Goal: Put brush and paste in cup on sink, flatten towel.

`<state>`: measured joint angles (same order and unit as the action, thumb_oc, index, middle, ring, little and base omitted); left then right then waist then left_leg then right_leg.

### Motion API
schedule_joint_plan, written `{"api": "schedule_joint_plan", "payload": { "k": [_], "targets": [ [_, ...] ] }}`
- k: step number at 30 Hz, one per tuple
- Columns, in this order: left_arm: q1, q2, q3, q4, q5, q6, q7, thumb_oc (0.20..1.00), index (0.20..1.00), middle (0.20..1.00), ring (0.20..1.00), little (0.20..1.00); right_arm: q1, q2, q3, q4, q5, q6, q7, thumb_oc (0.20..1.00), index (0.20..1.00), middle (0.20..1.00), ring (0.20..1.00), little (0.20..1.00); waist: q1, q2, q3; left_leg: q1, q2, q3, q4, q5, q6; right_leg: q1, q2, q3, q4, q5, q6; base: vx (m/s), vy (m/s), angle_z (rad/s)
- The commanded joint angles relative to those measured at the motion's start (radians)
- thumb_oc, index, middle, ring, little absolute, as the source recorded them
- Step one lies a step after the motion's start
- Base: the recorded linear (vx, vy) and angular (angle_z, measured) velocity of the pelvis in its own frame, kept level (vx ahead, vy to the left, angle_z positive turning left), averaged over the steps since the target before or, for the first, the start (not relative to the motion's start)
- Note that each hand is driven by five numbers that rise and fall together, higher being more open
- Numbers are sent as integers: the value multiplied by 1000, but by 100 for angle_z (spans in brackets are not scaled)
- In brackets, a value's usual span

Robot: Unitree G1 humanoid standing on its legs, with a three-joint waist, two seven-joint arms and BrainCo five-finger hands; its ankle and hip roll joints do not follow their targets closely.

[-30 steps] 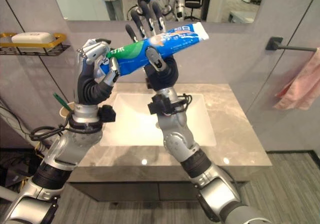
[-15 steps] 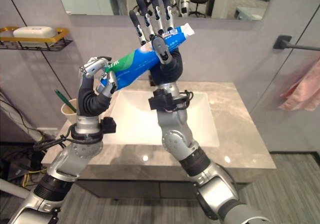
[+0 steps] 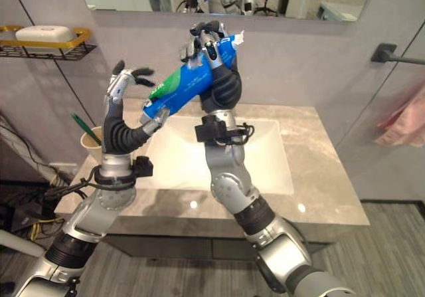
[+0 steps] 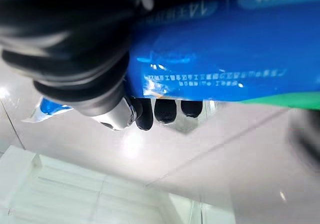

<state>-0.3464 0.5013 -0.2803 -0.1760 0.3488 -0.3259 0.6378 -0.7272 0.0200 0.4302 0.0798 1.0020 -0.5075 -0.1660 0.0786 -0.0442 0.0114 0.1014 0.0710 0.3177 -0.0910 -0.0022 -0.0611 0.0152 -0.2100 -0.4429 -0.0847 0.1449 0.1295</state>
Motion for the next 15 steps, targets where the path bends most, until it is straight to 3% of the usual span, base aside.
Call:
{"api": "schedule_joint_plan", "payload": {
  "k": [1,10,15],
  "targets": [
    [1,48,30,-75,-43,-20,47,1000,1000,1000,1000,1000,-103,92,-85,22,-54,-63,-32,200,200,200,200,200,34,-58,-24,-11,-23,-89,4,-19,25,54,-59,66,22,26,66,11,4,17],
    [56,73,90,-106,-59,-29,72,1000,1000,1000,1000,1000,-161,110,-132,104,-57,-81,-73,200,200,200,200,200,79,-67,-12,-24,-27,-124,4,-14,25,66,-63,30,37,15,65,9,-2,15],
    [139,117,179,-154,-77,-64,104,1000,1000,1000,1000,1000,-216,66,-184,131,-104,-101,-122,200,200,200,200,200,149,-74,13,-54,-33,-180,5,-7,23,75,-67,-19,48,9,69,-1,-17,27]
  ]
}}
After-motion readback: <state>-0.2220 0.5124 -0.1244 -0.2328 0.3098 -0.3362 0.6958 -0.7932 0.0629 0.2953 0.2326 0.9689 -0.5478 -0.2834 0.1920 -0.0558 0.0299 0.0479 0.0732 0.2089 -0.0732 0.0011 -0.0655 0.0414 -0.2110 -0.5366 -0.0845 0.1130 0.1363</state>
